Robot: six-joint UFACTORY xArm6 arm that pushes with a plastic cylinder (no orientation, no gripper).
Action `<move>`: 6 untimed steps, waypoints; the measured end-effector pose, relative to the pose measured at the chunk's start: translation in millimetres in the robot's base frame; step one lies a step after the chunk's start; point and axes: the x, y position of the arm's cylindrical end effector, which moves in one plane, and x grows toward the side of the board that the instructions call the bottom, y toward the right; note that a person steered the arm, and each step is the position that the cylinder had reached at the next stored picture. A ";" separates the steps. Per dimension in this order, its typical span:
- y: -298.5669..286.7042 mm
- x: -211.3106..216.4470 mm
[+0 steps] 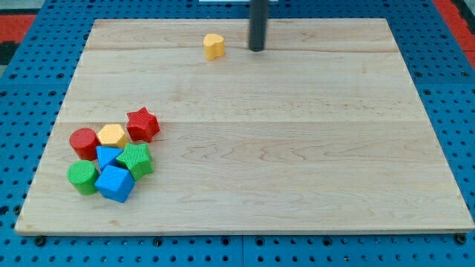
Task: Move the yellow heart towards the top left
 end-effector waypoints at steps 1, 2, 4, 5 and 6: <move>-105.5 54.9; -39.0 68.3; 15.8 -19.7; -47.8 -9.1; -138.0 20.7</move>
